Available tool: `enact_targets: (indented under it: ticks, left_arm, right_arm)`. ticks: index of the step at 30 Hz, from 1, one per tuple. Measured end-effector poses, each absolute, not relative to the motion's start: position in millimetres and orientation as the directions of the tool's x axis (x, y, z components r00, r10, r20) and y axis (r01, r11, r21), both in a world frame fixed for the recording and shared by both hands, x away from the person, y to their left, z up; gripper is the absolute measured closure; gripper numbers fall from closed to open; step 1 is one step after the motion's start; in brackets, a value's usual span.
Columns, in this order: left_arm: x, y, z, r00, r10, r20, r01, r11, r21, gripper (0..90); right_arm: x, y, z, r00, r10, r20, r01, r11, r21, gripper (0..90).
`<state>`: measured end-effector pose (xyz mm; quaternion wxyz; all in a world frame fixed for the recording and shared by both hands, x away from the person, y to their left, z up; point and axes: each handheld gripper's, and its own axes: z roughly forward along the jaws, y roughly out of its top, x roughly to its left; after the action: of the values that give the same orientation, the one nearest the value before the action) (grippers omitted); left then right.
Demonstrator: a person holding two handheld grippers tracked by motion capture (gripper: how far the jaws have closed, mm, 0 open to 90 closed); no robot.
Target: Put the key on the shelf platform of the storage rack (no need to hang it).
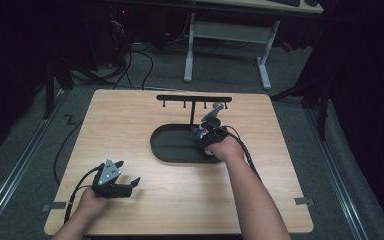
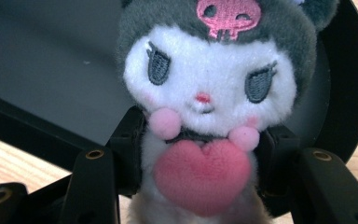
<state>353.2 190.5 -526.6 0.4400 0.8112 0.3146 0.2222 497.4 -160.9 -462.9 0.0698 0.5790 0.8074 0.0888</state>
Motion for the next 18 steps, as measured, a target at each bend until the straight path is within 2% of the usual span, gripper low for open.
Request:
enact_targets:
  ticks: [18]
  left_arm:
    - [353, 191, -527, 0.703, 0.706, 0.081, 0.316, -0.412, 0.855, 15.4]
  right_arm:
    - [502, -163, -484, -0.315, 0.948, -0.039, 0.925, 0.316, 0.21, 43.4]
